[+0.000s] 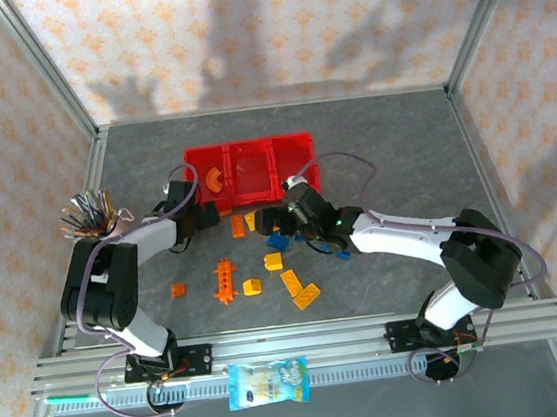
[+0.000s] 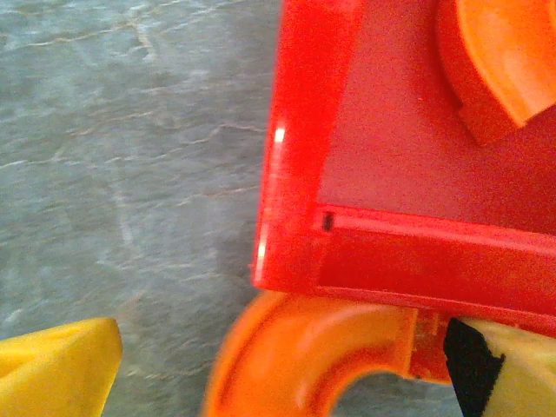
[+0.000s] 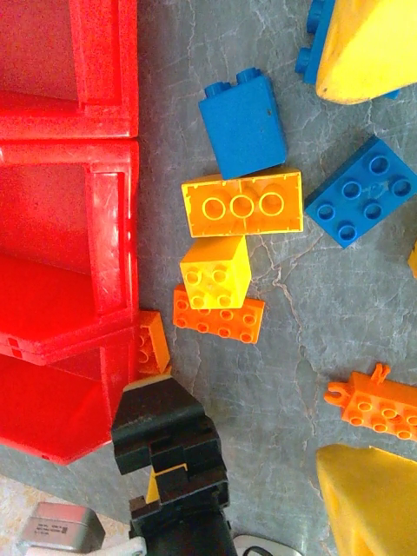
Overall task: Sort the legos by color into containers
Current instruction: Pick up the lego from the middle-left of the table.
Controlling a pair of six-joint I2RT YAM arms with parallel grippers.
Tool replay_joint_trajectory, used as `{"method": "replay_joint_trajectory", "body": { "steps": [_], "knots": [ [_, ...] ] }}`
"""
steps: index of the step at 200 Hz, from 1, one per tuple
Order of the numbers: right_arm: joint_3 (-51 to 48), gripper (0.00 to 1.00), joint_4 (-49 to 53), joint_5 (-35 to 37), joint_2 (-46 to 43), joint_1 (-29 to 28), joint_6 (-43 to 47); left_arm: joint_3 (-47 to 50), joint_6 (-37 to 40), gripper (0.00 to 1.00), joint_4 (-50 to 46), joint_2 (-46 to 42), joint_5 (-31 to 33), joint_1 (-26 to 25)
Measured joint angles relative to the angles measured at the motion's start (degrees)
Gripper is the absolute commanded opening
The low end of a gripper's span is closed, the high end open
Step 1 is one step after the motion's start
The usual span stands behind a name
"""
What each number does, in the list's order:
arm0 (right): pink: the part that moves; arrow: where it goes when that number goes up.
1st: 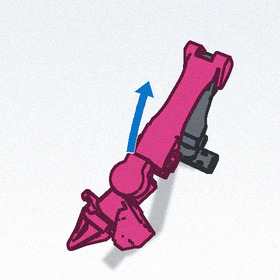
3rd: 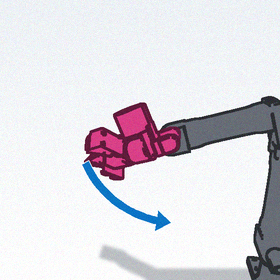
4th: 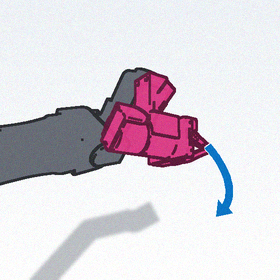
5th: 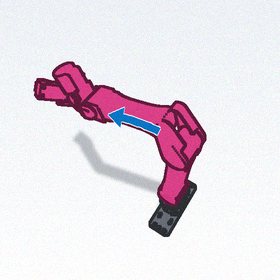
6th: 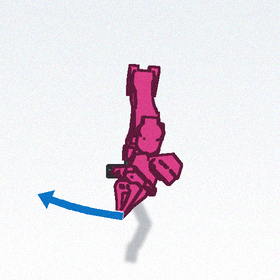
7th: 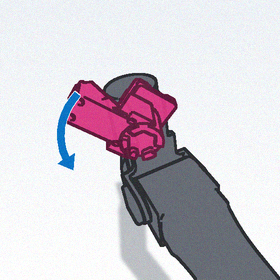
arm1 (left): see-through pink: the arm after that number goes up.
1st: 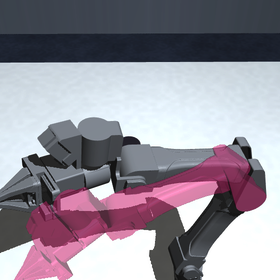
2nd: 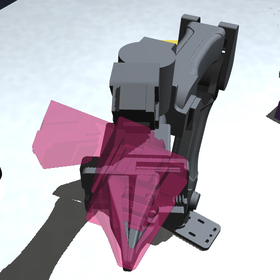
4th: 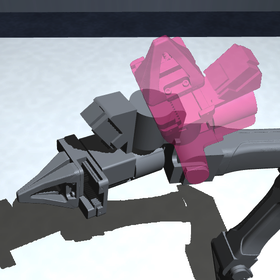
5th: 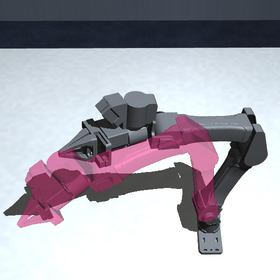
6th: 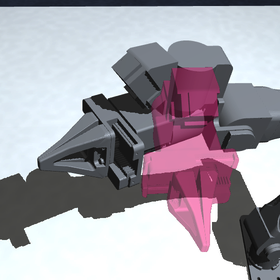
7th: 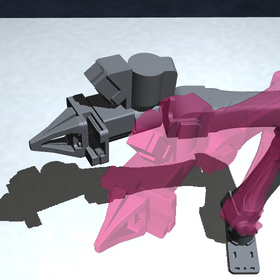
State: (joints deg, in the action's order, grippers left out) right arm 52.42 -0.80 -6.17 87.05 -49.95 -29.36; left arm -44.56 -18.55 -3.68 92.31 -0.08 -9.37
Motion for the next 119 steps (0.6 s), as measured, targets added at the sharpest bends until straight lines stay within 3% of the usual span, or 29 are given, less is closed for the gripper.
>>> {"method": "replay_joint_trajectory", "body": {
  "steps": [55,119],
  "knots": [
    [0.00,1.00,0.00,0.00,0.00,0.00,0.00,0.98,0.46,0.90,1.86,-0.04,-3.78,-2.67],
    [0.00,1.00,0.00,0.00,0.00,0.00,-0.02,4.35,-2.67,0.84,1.22,-2.84,-3.13,-5.49]
  ]
}}
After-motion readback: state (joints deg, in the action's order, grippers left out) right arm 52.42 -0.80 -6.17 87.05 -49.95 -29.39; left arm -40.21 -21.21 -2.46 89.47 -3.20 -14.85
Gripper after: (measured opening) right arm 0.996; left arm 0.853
